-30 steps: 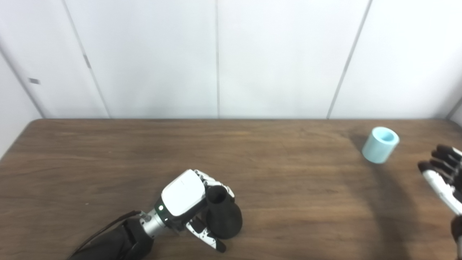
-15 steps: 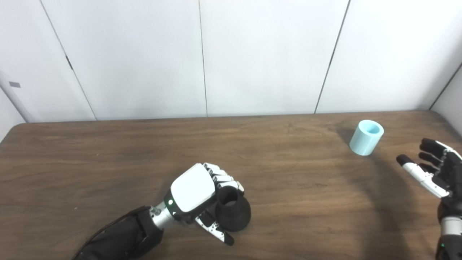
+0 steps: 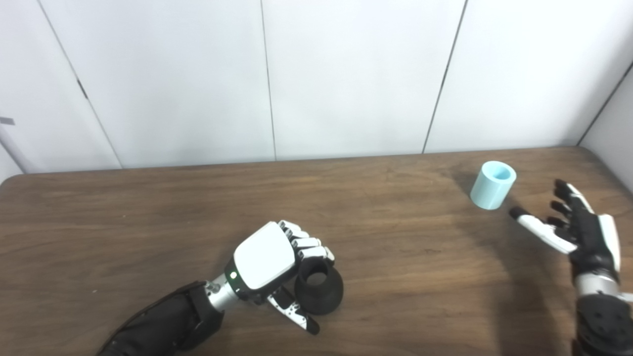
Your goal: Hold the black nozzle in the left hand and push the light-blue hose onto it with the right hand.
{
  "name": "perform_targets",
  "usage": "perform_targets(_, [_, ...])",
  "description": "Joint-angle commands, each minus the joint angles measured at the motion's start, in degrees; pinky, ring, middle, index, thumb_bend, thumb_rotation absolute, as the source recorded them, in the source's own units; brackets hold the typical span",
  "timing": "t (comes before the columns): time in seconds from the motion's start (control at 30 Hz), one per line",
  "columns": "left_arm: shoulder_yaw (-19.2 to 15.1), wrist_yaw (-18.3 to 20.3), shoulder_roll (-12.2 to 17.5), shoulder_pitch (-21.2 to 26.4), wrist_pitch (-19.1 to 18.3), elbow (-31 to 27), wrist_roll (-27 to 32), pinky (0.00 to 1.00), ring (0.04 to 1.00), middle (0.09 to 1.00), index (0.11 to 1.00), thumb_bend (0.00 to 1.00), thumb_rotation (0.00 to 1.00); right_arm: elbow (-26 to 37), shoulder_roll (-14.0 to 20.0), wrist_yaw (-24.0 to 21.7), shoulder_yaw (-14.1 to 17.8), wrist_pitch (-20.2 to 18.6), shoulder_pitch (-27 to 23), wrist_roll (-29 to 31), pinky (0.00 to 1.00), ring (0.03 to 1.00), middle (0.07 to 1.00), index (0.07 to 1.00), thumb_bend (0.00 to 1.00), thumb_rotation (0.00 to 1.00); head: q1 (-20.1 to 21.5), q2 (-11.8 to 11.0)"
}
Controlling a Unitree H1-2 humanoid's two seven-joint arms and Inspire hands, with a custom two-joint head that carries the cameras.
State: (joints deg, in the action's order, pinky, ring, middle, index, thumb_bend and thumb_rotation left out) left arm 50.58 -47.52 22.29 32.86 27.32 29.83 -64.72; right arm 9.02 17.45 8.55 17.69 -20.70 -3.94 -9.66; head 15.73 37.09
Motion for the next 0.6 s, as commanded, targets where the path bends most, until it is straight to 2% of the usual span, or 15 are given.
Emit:
perform_targets(0.0, [3.2, -0.3, -0.9, -5.7, -0.6, 4.5, -3.9, 0.14, 0.196, 0.471, 0.478, 0.53, 0.00, -0.5, 2.4, 0.3, -0.1, 1.8, -2.4, -1.3, 0.79, 0.890, 0.921, 0.916, 0.97, 0.45, 0.2, 0.0])
perform_targets(0.1, [4.0, 1.3, -0.6, -5.6, -0.5, 4.0, -2.8, 0.14, 0.194, 0.471, 0.478, 0.53, 0.00, -2.7, 3.1, 0.4, -1.1, 3.0, -3.4, -2.3, 0.79, 0.887, 0.918, 0.919, 0.97, 0.45, 0.1, 0.0])
perform_targets(0.2, [5.2, 1.7, -0.4, -5.6, -0.4, 3.5, -2.7, 0.18, 0.236, 0.400, 0.505, 0.52, 0.00, -4.4, 3.4, 0.1, -1.9, 3.3, -4.6, -1.7, 0.79, 0.887, 0.918, 0.925, 0.95, 0.45, 0.0, 0.1])
perform_targets(0.37, [6.7, 0.9, -0.4, -5.9, -0.4, 3.5, -2.6, 0.22, 0.294, 0.420, 0.517, 0.52, 0.00, -7.1, 3.9, -1.1, -2.7, 2.8, -6.4, -0.8, 0.82, 0.915, 0.943, 0.950, 0.94, 0.47, -0.1, 0.2])
perform_targets(0.43, [6.7, 1.1, -0.4, -6.1, -0.4, 3.3, -2.7, 0.20, 0.264, 0.402, 0.511, 0.52, 0.00, -8.4, 4.2, -1.2, -3.1, 2.9, -7.2, -1.0, 0.82, 0.913, 0.939, 0.954, 0.97, 0.48, -0.1, 0.2])
perform_targets(0.57, [7.4, 2.2, 0.2, -5.9, -0.4, 2.7, -2.1, 0.23, 0.301, 0.419, 0.516, 0.52, 0.00, -10.9, 4.5, -0.6, -4.3, 3.2, -9.2, -2.7, 0.77, 0.875, 0.912, 0.938, 0.99, 0.49, -0.1, 0.3])
